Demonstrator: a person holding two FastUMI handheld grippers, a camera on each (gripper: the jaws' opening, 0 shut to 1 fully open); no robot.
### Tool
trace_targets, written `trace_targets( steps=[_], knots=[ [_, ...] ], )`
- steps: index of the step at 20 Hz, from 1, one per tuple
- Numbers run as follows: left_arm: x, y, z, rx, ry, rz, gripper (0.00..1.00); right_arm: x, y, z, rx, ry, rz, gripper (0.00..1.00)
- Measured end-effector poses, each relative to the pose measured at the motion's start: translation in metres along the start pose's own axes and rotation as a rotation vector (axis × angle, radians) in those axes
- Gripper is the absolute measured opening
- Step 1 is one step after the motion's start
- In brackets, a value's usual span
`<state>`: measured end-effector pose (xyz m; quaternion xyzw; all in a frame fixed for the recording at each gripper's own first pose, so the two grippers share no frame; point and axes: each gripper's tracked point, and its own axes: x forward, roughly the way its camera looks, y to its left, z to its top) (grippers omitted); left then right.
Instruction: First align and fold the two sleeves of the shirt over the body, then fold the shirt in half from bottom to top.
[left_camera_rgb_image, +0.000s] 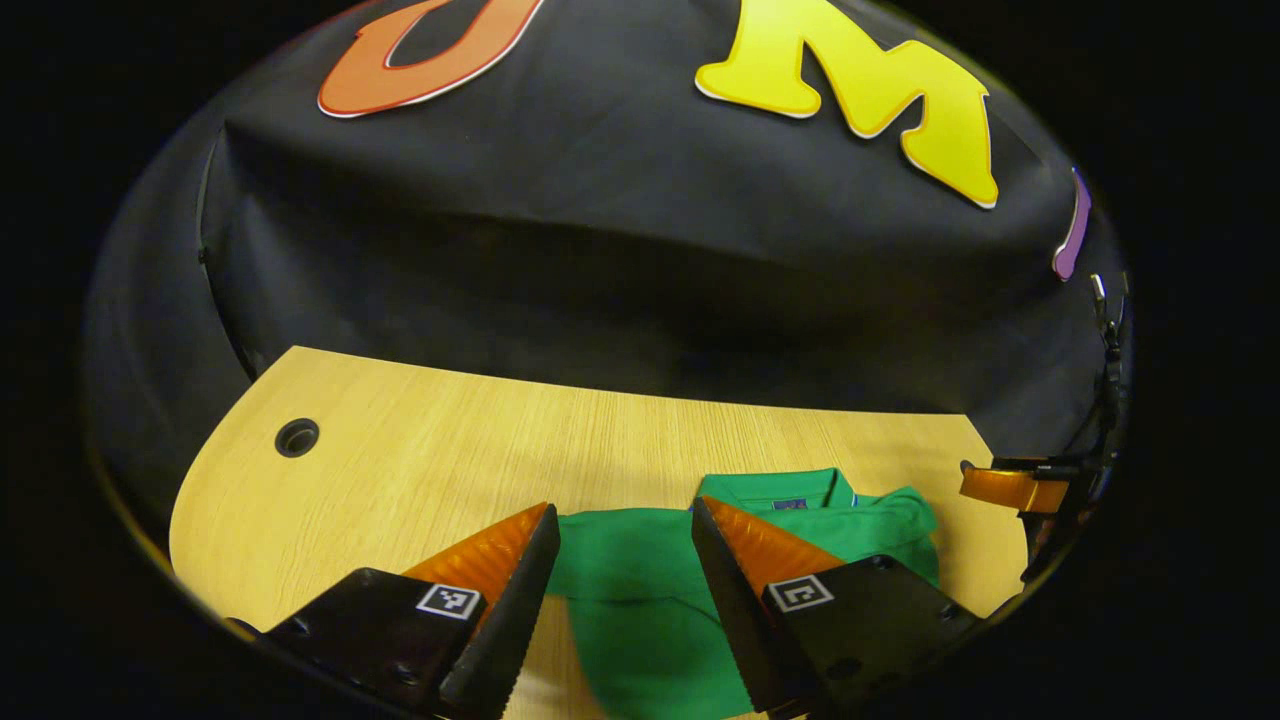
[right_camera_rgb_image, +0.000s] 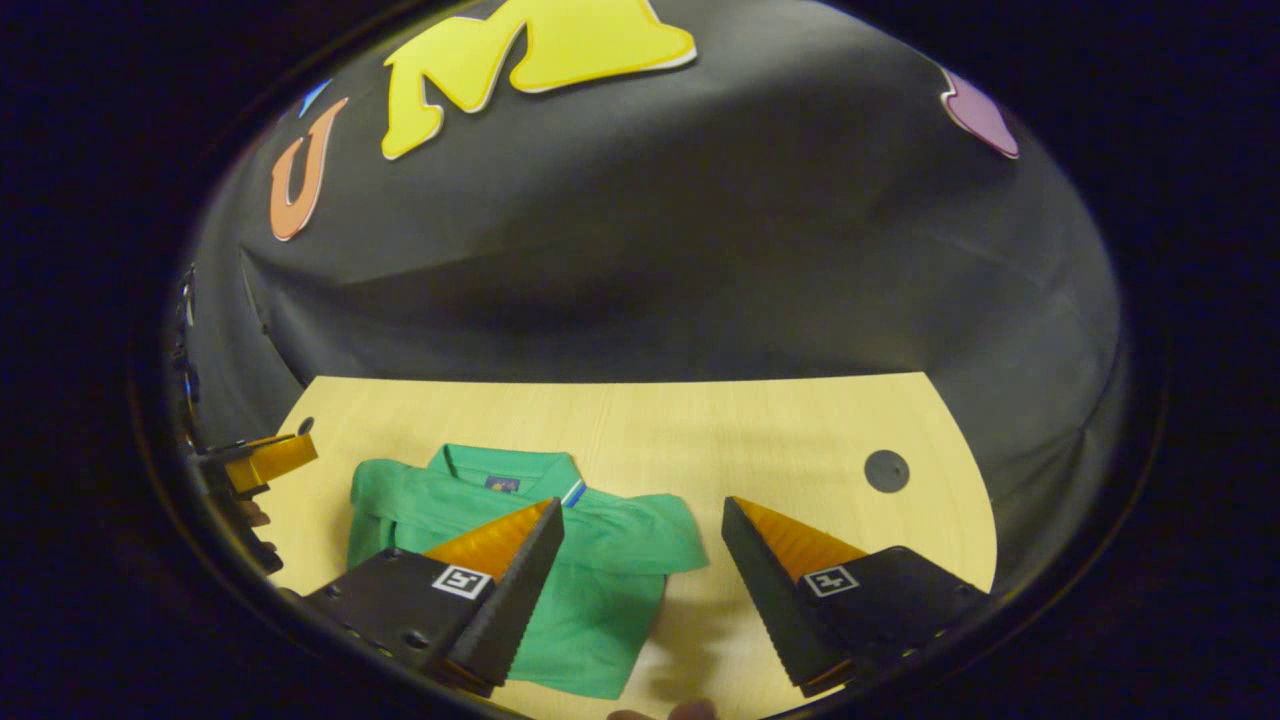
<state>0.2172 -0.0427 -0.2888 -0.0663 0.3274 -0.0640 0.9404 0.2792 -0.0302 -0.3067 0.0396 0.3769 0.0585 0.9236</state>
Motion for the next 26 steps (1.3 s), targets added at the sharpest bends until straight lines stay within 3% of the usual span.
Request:
trace_targets(
  steps=[1, 2, 4, 5, 6, 7, 12, 16, 21, 26],
  knots=[
    [-0.008, 0.0, 0.005, 0.007, -0.021, 0.012, 1.0, -0.013, -0.001, 0.001, -0.007, -0.014, -0.014, 0.97],
    [-0.019, 0.001, 0.012, 0.012, -0.046, 0.02, 0.9, -0.027, 0.0, 0.004, -0.02, -0.038, -0.033, 0.96],
    [-0.047, -0.003, 0.033, 0.033, -0.107, 0.018, 0.89, -0.063, 0.008, 0.018, -0.056, -0.127, -0.051, 0.96],
    [-0.064, -0.005, 0.044, 0.049, -0.141, 0.022, 0.91, -0.084, 0.015, 0.025, -0.073, -0.168, -0.053, 0.92],
    [-0.081, -0.007, 0.055, 0.067, -0.178, 0.017, 1.0, -0.105, 0.023, 0.032, -0.085, -0.209, -0.05, 0.92],
    [-0.101, -0.011, 0.069, 0.078, -0.224, 0.012, 1.0, -0.128, 0.032, 0.04, -0.092, -0.25, -0.044, 0.96],
    [-0.206, -0.038, 0.117, 0.132, -0.415, 0.017, 1.0, -0.239, 0.063, 0.067, -0.089, -0.444, -0.023, 0.96],
    [-0.285, -0.054, 0.126, 0.124, -0.513, 0.03, 1.0, -0.314, 0.077, 0.056, -0.094, -0.549, -0.04, 0.96],
    [-0.354, -0.067, 0.105, 0.099, -0.578, 0.038, 1.0, -0.367, 0.088, 0.022, -0.105, -0.601, -0.057, 0.96],
    [-0.373, -0.077, 0.099, 0.144, -0.593, 0.043, 1.0, -0.39, 0.089, 0.015, -0.114, -0.623, -0.067, 0.96]
  ],
)
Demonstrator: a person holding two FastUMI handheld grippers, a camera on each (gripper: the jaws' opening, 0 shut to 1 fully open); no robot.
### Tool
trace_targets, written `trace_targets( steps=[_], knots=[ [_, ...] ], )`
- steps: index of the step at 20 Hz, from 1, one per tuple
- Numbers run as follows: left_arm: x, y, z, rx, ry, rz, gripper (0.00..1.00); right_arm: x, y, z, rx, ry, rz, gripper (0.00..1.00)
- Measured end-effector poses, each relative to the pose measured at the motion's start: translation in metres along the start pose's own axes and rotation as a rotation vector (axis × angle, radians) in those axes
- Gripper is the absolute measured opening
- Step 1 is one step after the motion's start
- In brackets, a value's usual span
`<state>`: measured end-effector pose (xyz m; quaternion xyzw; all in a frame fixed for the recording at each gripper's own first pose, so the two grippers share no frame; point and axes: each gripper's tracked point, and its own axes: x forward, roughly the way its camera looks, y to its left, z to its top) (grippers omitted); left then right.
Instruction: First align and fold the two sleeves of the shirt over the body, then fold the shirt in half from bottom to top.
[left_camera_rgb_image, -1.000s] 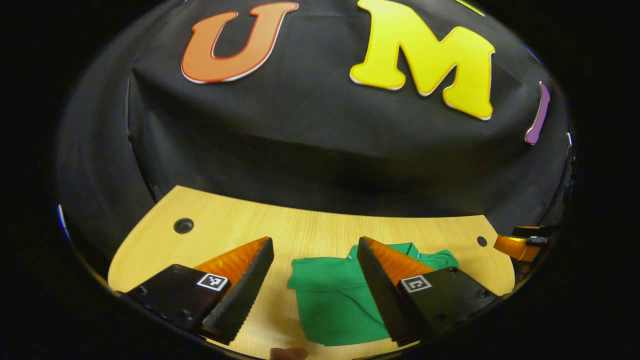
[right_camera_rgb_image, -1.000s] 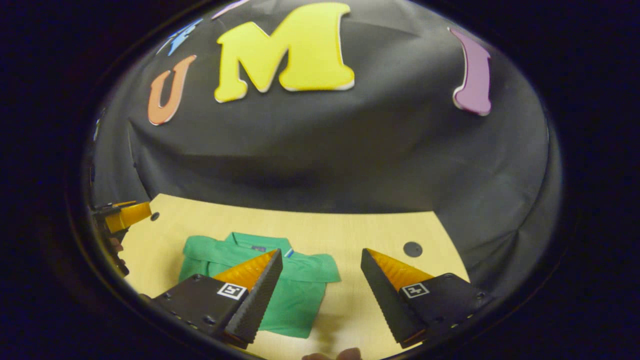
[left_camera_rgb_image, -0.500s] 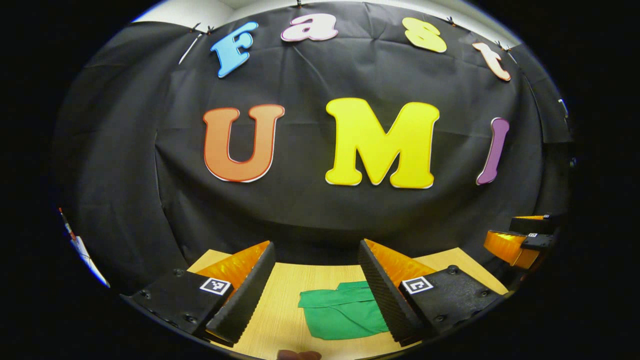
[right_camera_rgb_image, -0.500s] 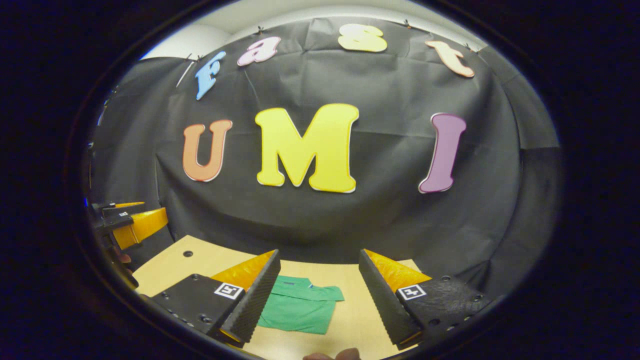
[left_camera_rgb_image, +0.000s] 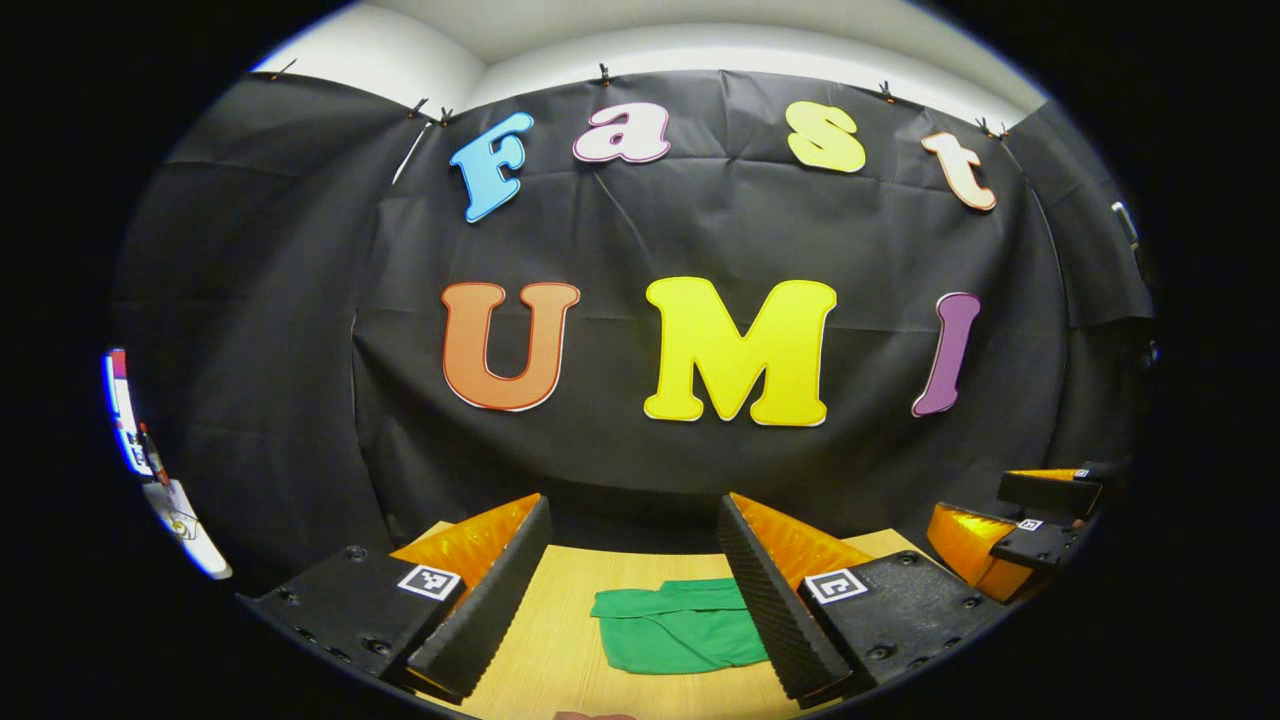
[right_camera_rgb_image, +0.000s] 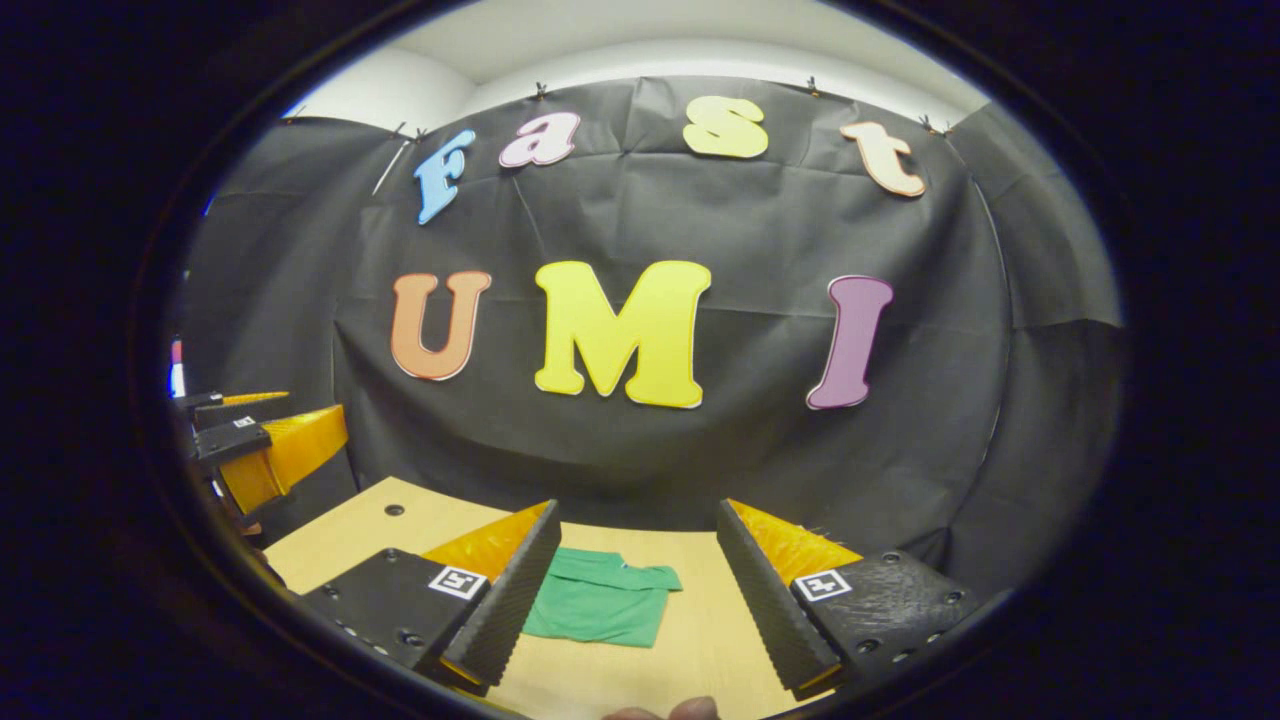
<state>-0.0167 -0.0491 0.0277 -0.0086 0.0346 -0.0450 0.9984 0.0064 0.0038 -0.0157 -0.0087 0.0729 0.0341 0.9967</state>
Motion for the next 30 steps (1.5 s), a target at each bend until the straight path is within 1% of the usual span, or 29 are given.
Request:
trace_targets(
  steps=[5, 9, 16, 26, 30],
  knots=[
    [-0.005, -0.003, 0.004, -0.012, -0.003, -0.016, 1.0, -0.009, -0.001, 0.004, -0.002, -0.015, -0.009, 0.96],
    [-0.01, -0.005, 0.002, -0.018, 0.008, -0.024, 1.0, -0.015, -0.002, 0.011, 0.022, -0.035, -0.016, 0.96],
    [-0.018, -0.011, 0.005, -0.008, 0.004, -0.032, 1.0, -0.022, -0.006, 0.013, 0.036, -0.043, -0.025, 0.96],
    [-0.021, 0.001, 0.008, 0.006, 0.006, 0.005, 1.0, -0.019, -0.007, 0.021, 0.033, -0.074, -0.021, 0.96],
    [-0.021, 0.0, 0.007, 0.003, 0.013, 0.011, 1.0, -0.016, -0.008, 0.018, 0.038, -0.071, -0.014, 0.96]
  ],
)
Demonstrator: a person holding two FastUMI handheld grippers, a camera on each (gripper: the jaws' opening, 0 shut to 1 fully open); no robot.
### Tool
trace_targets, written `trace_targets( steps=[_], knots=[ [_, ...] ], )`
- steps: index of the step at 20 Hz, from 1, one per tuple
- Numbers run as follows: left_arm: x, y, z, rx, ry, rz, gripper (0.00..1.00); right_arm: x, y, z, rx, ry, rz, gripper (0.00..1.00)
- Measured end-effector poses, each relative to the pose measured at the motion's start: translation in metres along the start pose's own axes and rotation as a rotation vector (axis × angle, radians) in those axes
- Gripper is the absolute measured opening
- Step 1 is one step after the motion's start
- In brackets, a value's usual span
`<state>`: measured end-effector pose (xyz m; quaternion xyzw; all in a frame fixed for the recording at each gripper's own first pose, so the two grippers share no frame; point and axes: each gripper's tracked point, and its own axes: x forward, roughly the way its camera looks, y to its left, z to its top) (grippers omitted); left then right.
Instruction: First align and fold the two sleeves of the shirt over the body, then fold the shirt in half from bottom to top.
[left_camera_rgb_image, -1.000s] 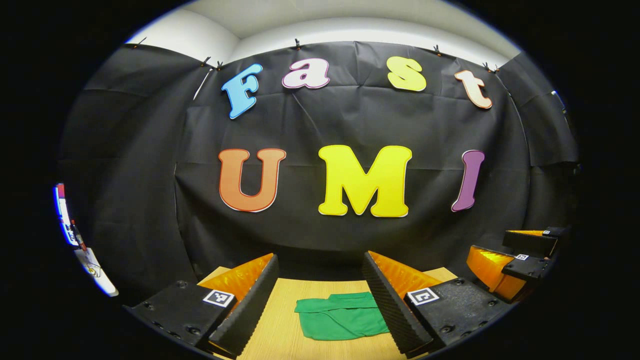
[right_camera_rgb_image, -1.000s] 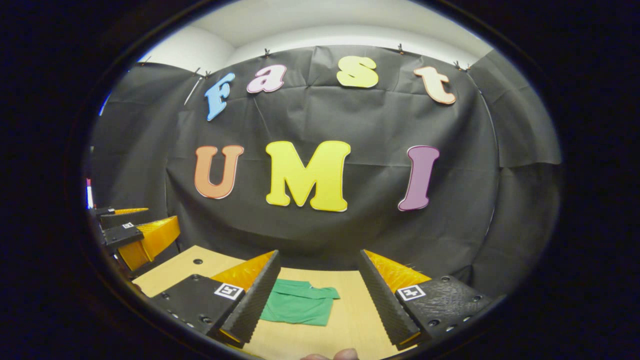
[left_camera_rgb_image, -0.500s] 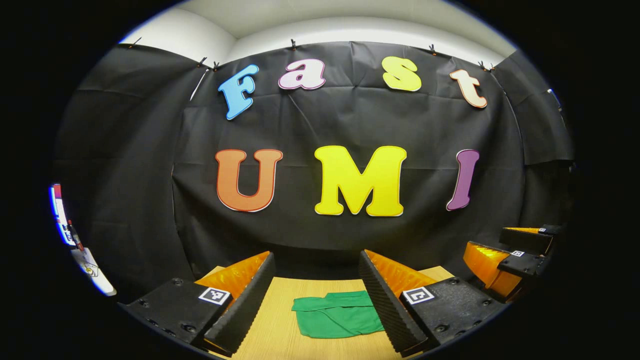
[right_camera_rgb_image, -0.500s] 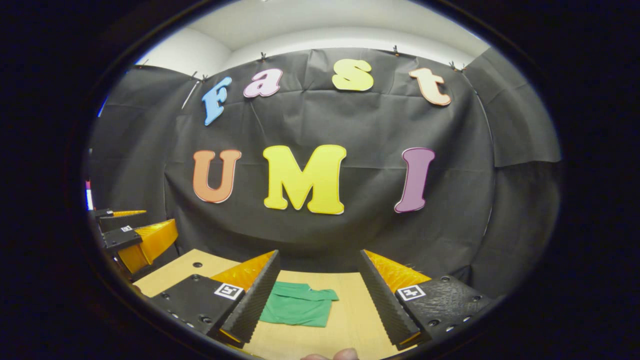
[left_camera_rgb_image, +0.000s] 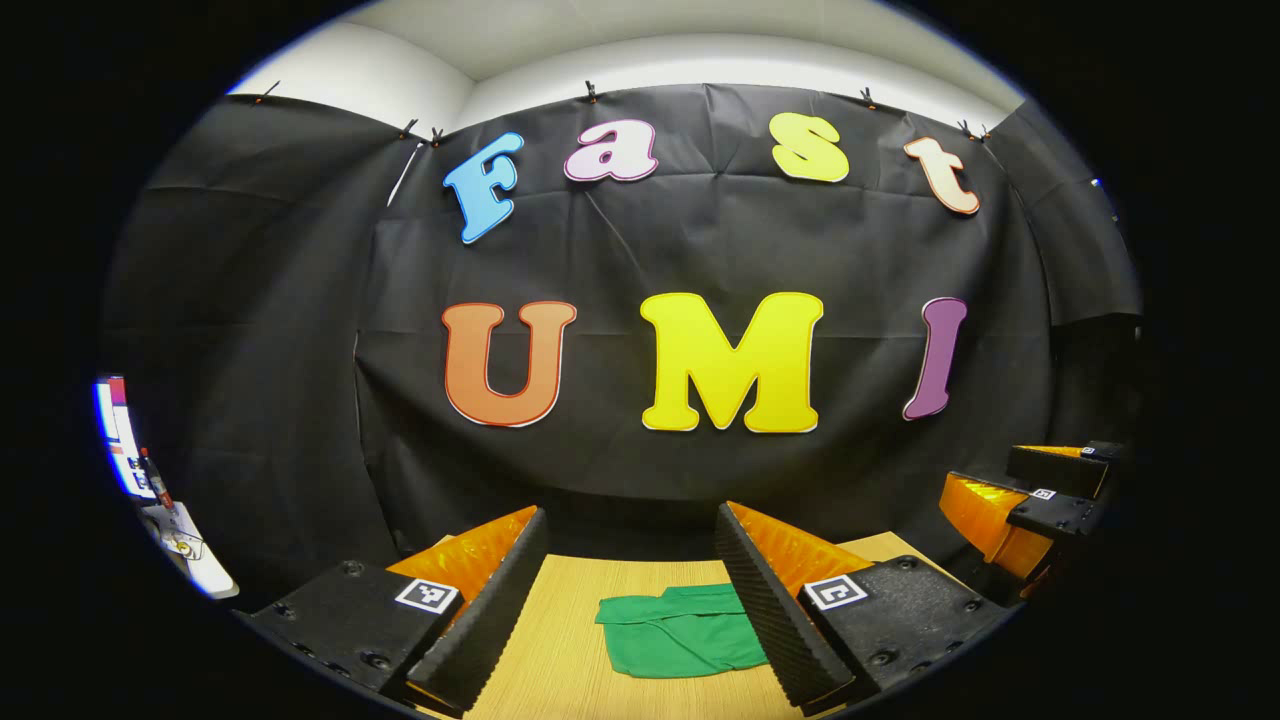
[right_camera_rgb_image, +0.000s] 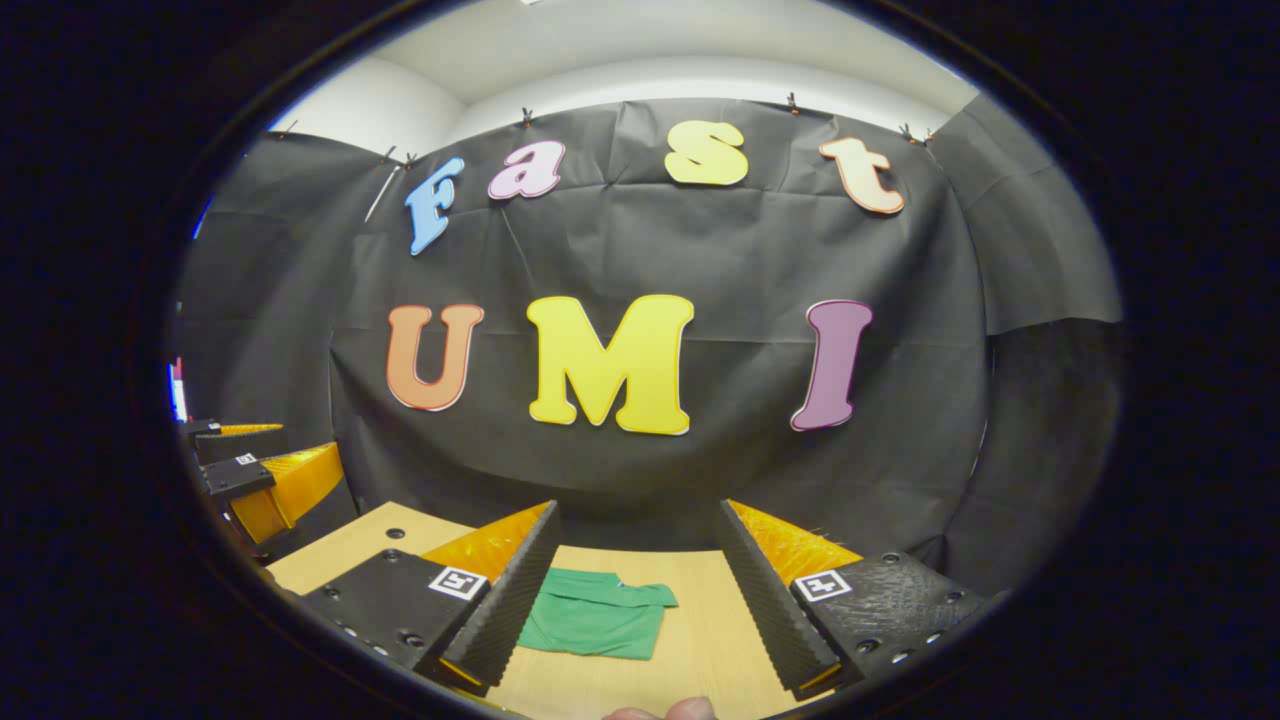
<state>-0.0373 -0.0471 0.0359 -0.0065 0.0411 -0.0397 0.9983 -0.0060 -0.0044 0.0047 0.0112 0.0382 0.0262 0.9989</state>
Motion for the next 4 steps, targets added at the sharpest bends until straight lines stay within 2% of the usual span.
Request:
trace_targets(
  steps=[4],
  knots=[
    [0.0033, -0.0007, 0.0016, 0.011, -0.002, 0.001, 1.0, 0.0048, 0.0021, -0.0007, -0.003, 0.001, 0.013, 0.96]
  ],
)
